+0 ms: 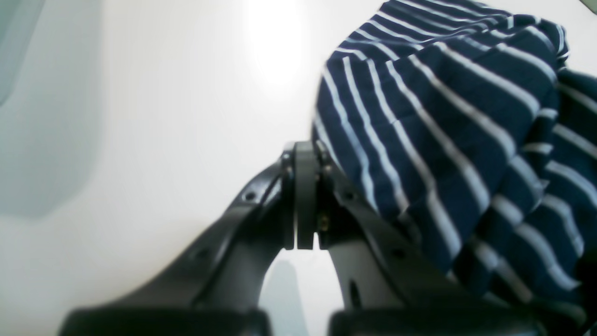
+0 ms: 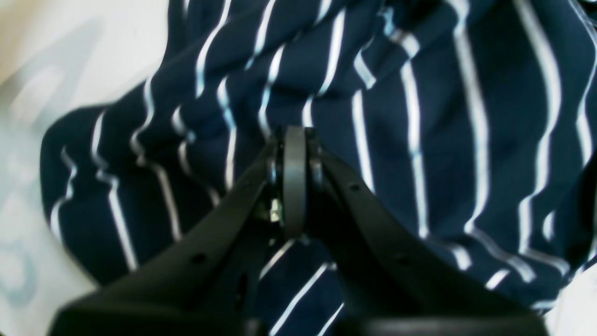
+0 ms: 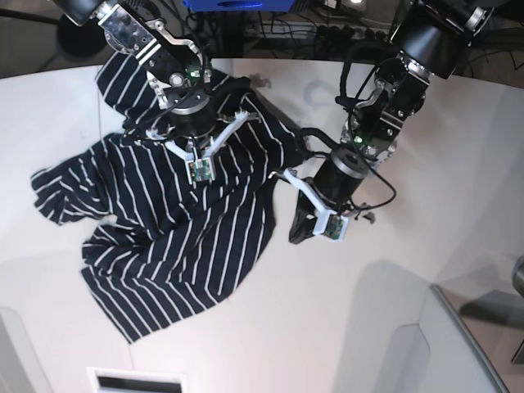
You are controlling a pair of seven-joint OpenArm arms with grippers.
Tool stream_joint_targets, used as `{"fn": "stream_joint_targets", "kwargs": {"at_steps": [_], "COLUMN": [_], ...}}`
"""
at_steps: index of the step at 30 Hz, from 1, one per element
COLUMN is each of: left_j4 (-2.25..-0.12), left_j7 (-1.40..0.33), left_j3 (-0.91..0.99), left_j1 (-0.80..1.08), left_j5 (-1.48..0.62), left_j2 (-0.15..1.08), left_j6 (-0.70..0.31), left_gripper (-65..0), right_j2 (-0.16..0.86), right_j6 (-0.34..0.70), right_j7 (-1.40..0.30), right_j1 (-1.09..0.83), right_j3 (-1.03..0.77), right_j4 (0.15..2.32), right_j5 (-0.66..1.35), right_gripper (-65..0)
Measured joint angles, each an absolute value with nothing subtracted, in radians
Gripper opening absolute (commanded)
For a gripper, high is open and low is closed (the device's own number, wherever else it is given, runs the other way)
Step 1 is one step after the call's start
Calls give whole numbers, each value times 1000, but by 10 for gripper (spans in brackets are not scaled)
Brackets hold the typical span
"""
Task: Layout the t-shirt on the table in an organized manner, then fold the t-shirt properly
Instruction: 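Grasp the shirt edge with the left gripper and pull it outward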
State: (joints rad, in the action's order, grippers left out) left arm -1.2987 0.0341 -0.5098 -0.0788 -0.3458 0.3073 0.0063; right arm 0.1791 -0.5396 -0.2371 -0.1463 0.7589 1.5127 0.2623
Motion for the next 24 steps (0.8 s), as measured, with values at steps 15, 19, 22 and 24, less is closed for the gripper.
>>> {"fn": "stream_joint_targets", "kwargs": {"at_steps": [15, 19, 22, 24], "left_j4": [-953, -949, -928, -858], "left_j7": [-102, -100, -102, -94], "left_j3": [-622, -618, -617, -619], "left_j1": [-352, -353, -373, -419], "left_j5": [-345, -345, -345, -345], "left_j2": [67, 62, 47, 27], "left_j6": [1, 1, 3, -1], "left_gripper": [-650, -650, -632, -627], "right_j2": [207, 224, 215, 212], "right_j6": [-590, -606, -602, -599], "right_j7": [-235, -235, -235, -235], "right_j1": [-202, -210, -217, -224], "right_j3": [757, 753, 753, 757], "right_j4": [1518, 1518, 1518, 1519], "right_j5": [267, 266, 266, 266], "right_gripper": [-644, -644, -644, -644]}}
